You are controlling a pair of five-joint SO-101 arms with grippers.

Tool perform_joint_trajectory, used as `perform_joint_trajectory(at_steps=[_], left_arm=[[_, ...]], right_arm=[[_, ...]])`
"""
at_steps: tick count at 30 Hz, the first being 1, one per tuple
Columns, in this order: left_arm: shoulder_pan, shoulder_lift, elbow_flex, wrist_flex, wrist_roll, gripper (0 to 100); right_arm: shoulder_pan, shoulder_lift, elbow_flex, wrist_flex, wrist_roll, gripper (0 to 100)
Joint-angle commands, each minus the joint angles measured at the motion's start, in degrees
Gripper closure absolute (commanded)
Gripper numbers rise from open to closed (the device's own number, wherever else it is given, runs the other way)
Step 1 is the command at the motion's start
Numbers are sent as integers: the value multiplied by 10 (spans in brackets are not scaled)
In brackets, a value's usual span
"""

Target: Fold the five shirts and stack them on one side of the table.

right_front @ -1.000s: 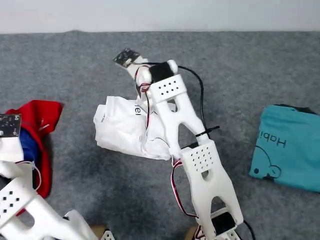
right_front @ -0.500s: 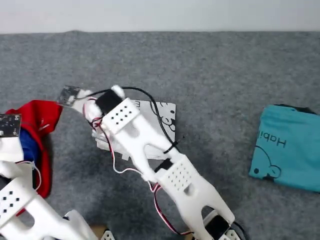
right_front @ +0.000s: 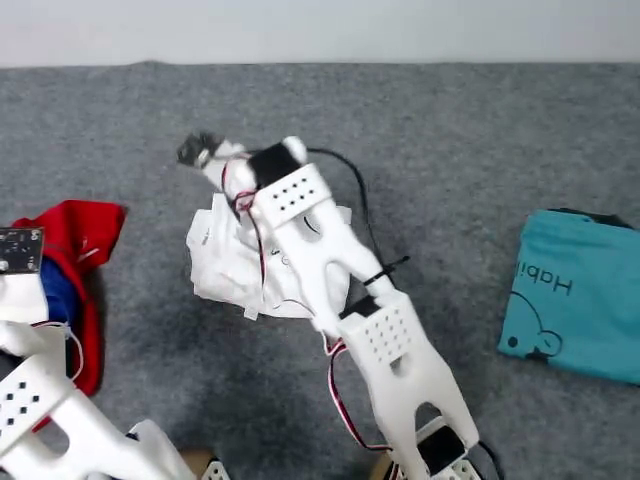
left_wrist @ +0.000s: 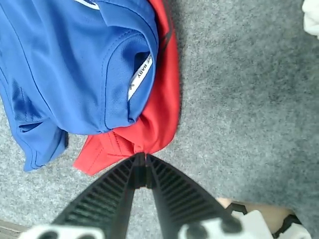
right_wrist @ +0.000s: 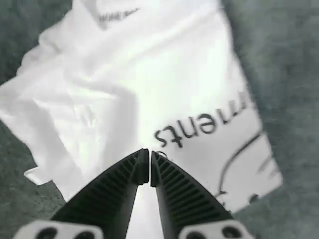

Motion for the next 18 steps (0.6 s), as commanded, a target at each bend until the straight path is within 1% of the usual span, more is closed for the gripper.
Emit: perform_joint_trajectory(at_steps=[1, 6, 10, 14, 18], left_arm=[[3, -12, -6, 5, -3, 995], [1, -13, -7, 5, -3, 995], [2, -13, -7, 5, -3, 995], [3, -13, -7, 2, -3, 995], [3, -13, -7, 2, -3, 995]], right_arm=[[-36, 17, -3, 22, 6, 988], [-124, 18, -3, 23, 6, 988], [-160, -38, 1, 24, 6, 988], [-155, -87, 1, 24, 8, 988], [-102, -113, -2, 22, 10, 988]])
